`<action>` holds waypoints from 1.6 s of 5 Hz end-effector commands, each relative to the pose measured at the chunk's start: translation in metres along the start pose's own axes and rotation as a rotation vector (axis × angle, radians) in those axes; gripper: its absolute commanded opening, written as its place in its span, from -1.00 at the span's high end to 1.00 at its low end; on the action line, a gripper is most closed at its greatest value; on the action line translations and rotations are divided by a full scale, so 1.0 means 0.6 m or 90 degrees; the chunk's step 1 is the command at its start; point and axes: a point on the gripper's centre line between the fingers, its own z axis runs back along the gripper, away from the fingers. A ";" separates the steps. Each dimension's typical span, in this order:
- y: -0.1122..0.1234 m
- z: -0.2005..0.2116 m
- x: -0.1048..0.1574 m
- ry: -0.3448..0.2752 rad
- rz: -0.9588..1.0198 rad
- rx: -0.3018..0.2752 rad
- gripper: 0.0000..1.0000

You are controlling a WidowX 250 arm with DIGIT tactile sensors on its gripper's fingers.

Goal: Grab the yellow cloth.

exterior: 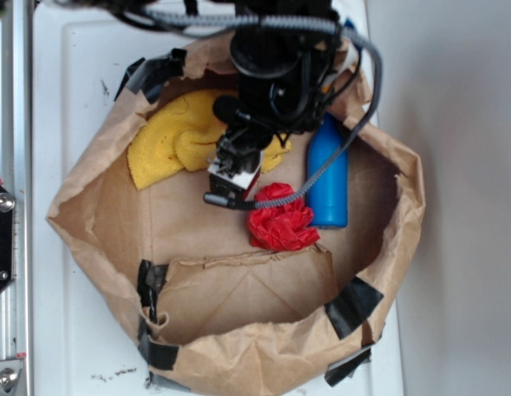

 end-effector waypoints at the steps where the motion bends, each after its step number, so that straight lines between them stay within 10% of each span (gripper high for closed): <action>1: 0.046 0.007 -0.005 0.000 -0.010 0.092 -1.00; 5: 0.037 -0.033 -0.060 0.046 -0.029 0.149 -0.95; 6: -0.019 -0.014 -0.094 0.031 -0.001 0.154 1.00; 8: -0.036 0.004 -0.100 0.015 0.018 0.155 1.00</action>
